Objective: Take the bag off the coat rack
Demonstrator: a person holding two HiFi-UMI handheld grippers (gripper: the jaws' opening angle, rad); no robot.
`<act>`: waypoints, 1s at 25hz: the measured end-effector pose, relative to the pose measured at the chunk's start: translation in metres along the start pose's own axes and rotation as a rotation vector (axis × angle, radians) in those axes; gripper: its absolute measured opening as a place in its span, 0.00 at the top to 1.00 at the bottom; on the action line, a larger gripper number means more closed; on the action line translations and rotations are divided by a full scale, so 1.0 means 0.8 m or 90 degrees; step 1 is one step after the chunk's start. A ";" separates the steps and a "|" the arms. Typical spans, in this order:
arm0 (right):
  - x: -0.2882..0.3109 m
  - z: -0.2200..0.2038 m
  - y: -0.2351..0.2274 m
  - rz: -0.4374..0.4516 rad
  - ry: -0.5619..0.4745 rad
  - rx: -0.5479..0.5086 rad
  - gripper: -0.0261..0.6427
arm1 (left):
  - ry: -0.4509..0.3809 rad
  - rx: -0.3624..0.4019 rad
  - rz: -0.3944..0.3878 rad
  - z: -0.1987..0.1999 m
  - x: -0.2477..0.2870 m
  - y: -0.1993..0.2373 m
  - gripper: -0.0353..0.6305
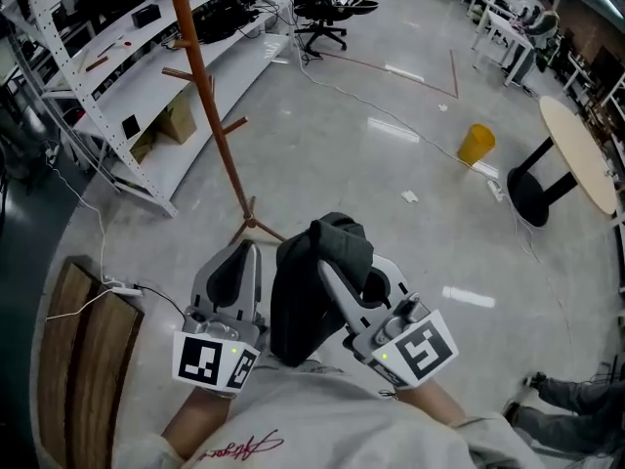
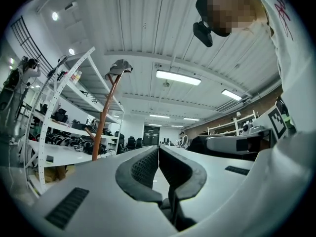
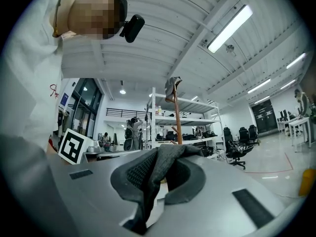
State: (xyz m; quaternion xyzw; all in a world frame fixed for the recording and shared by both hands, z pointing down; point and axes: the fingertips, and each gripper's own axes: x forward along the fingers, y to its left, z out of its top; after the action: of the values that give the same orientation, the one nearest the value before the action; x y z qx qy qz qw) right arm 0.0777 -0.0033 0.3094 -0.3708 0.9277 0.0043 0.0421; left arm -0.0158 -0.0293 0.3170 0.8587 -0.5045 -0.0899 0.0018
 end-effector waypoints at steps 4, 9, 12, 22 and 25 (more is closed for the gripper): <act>-0.003 0.011 0.002 -0.011 -0.007 -0.022 0.90 | -0.016 0.007 -0.023 0.016 0.004 -0.005 0.92; 0.004 0.014 0.006 -0.027 -0.009 -0.026 0.90 | -0.016 0.009 -0.033 0.019 -0.004 0.002 0.92; 0.007 0.011 0.009 -0.023 -0.005 -0.029 0.90 | -0.007 0.007 -0.032 0.013 -0.010 0.004 0.92; 0.020 0.017 0.021 -0.003 -0.003 -0.057 0.91 | -0.010 -0.002 -0.033 0.017 -0.014 0.007 0.92; 0.024 0.014 0.025 -0.001 -0.001 -0.064 0.90 | -0.013 0.000 -0.032 0.017 -0.019 0.010 0.92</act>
State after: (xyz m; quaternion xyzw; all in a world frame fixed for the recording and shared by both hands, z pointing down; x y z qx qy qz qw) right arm 0.0508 -0.0016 0.2961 -0.3733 0.9260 0.0513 0.0242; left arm -0.0322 -0.0188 0.3067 0.8700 -0.4830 -0.0986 -0.0052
